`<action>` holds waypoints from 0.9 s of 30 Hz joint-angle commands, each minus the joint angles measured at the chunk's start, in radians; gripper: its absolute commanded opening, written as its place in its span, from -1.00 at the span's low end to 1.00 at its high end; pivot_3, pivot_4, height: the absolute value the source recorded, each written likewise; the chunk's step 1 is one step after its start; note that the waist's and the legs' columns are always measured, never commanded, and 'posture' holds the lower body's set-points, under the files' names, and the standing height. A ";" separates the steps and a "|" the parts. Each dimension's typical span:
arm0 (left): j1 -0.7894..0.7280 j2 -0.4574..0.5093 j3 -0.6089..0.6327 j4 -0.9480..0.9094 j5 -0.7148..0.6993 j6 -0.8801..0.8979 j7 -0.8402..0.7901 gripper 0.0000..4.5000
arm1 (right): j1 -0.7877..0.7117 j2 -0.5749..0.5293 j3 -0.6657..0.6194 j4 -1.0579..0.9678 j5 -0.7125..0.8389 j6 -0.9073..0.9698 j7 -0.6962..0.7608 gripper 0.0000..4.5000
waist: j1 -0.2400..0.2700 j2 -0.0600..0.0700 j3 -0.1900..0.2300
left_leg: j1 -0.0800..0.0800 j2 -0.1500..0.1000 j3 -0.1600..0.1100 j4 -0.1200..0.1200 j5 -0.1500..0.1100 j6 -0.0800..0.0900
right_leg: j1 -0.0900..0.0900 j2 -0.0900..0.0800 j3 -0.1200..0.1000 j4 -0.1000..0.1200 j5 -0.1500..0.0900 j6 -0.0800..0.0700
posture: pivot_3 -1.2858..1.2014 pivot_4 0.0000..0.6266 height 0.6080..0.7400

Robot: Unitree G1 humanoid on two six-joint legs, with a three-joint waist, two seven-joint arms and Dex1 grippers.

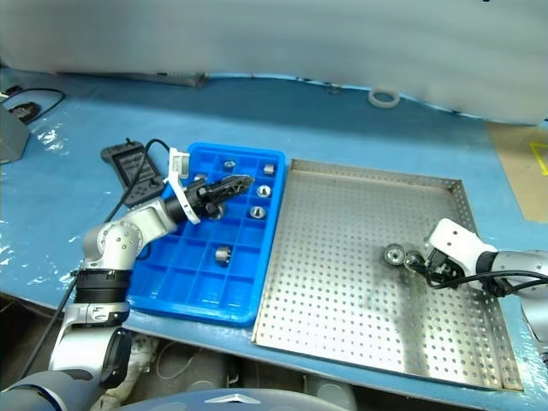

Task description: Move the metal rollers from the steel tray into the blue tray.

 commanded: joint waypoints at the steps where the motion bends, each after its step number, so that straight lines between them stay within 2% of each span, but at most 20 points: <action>1: -0.012 0.002 0.008 -0.023 -0.002 -0.017 -0.003 0.27 | 0.045 0.014 0.040 -0.015 -0.005 -0.019 0.029 0.12 | 0.000 -0.001 -0.001 | 0.000 0.000 0.000 0.000 0.000 0.000 | 0.000 0.000 0.000 0.000 0.000 0.000 | -0.07 -0.52 1.00; 4: -0.016 0.000 0.007 -0.017 0.004 -0.020 -0.003 0.27 | 0.043 0.027 0.045 -0.036 -0.005 -0.001 0.017 -0.36 | -0.001 -0.002 -0.001 | 0.000 0.000 0.000 0.000 0.000 0.000 | 0.000 0.000 0.000 0.000 0.000 0.000 | -0.07 -0.52 1.00; 5: -0.016 -0.001 0.006 -0.015 0.006 -0.021 -0.004 0.27 | 0.046 0.026 0.045 -0.045 -0.003 0.004 0.021 -0.46 | -0.001 -0.002 -0.001 | 0.000 0.000 0.000 0.000 0.000 0.000 | 0.000 0.000 0.000 0.000 0.000 0.000 | -0.07 -0.52 1.00; 10: -0.023 -0.006 0.005 -0.002 0.018 -0.029 -0.006 0.27 | 0.054 0.010 0.043 -0.054 -0.003 -0.002 0.045 -0.46 | -0.001 -0.002 -0.001 | 0.000 0.000 0.000 0.000 0.000 -0.001 | 0.000 0.000 0.000 0.000 0.000 0.000 | -0.07 -0.52 1.00; 16: -0.025 0.002 -0.005 -0.025 -0.011 0.009 -0.046 0.27 | -0.016 0.019 0.040 -0.033 -0.014 0.001 0.019 -0.46 | -0.004 -0.002 -0.001 | 0.000 0.000 0.000 -0.001 0.000 0.000 | -0.001 0.000 0.000 0.000 0.000 0.000 | -0.07 -0.52 1.00; 20: -0.043 -0.019 -0.001 -0.049 -0.069 0.055 -0.068 0.27 | -0.113 0.042 0.058 -0.068 -0.037 -0.048 -0.028 -0.46 | -0.004 -0.001 -0.001 | -0.001 0.000 0.000 -0.001 0.000 -0.001 | -0.002 0.000 0.000 0.000 0.000 0.000 | -0.07 -0.52 1.00; 24: -0.098 -0.084 -0.031 0.007 -0.035 0.006 -0.058 0.27 | -0.265 0.101 0.105 -0.109 -0.078 -0.125 -0.085 -0.46 | -0.004 0.001 0.000 | -0.003 0.000 0.000 -0.001 0.000 -0.001 | -0.004 0.000 0.000 0.000 0.000 0.000 | -0.07 -0.52 1.00; 27: -0.144 -0.130 -0.058 0.082 0.003 -0.026 -0.067 0.27 | -0.350 0.119 0.135 -0.161 -0.081 -0.131 -0.074 -0.46 | -0.002 0.002 0.000 | -0.006 -0.001 0.000 -0.001 0.000 0.000 | -0.007 0.000 0.001 0.001 0.000 -0.001 | -0.07 -0.52 1.00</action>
